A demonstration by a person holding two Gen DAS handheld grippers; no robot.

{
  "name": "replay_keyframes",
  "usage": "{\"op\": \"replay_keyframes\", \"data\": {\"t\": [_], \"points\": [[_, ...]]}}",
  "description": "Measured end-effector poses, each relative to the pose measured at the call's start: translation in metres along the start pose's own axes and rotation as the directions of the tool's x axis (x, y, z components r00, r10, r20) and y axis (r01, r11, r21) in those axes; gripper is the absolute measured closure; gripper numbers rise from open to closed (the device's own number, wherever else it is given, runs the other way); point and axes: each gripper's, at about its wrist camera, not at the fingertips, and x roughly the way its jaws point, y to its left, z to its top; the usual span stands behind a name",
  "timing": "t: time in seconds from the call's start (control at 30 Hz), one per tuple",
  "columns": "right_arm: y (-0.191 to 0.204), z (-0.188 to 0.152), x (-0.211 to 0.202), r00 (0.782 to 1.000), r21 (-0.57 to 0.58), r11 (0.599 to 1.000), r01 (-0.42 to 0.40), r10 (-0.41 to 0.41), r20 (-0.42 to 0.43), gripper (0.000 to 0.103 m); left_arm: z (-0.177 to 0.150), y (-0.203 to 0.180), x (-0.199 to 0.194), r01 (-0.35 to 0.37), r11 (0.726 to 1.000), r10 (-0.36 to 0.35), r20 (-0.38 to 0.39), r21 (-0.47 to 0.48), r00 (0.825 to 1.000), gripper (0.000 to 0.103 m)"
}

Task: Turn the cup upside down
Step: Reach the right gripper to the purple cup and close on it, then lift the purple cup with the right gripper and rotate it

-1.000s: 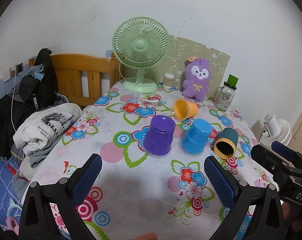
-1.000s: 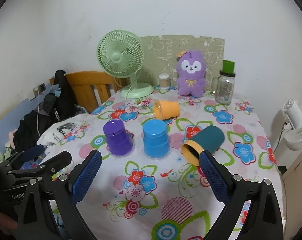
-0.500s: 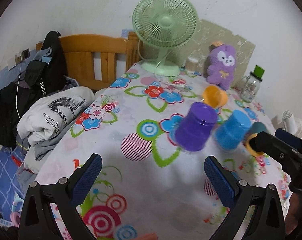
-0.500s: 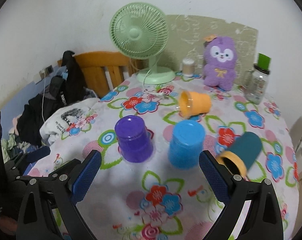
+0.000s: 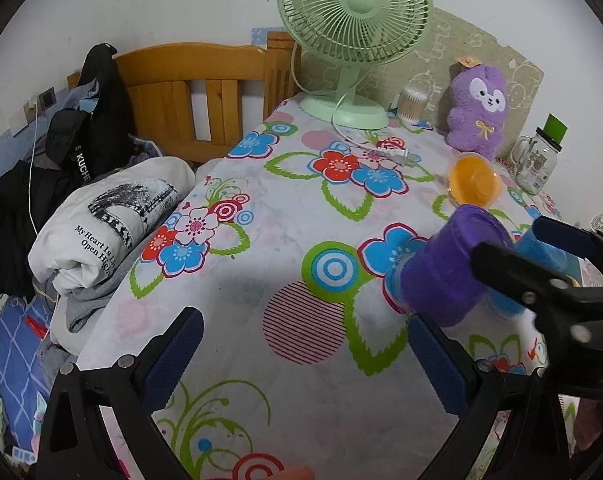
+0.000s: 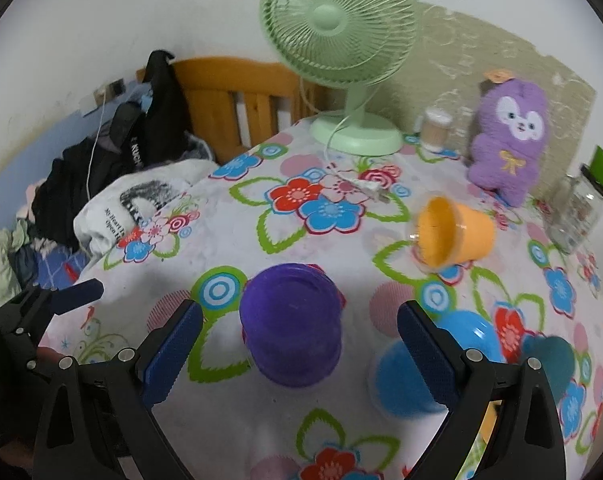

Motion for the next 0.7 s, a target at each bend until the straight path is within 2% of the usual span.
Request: {"op": "replay_keyframes", "data": {"t": [0.1,0.17,0.23,0.47,0.7], "points": [[-0.001,0.003,0.012,1.000,0.005,1.000,-0.017,0.017,-0.023,0.011,0.001,0.002,0.005,-0.005,1.000,0.005,-0.008,-0.001,1.000,0.000],[-0.003,0.004,0.018,0.998,0.015,0.999,-0.032,0.033,-0.046,0.032,0.002,0.003,0.007,-0.006,1.000,0.006,-0.014,-0.005,1.000,0.000],[-0.005,0.005,0.021,0.998,0.025,0.999,-0.037,0.038,-0.054,0.044,0.002,0.004,0.008,-0.006,1.000,0.006,-0.016,-0.007,1.000,0.000],[-0.009,0.005,0.004,0.999,0.044,0.999,-0.032,0.033,-0.003,0.045,0.000,0.004,0.003,0.001,1.000,-0.001,-0.012,-0.012,1.000,0.000],[-0.007,-0.019,-0.036,0.997,0.040,0.999,-0.005,0.002,0.076,0.045,-0.012,-0.003,-0.018,0.028,1.000,-0.028,0.002,-0.008,1.000,0.000]]}}
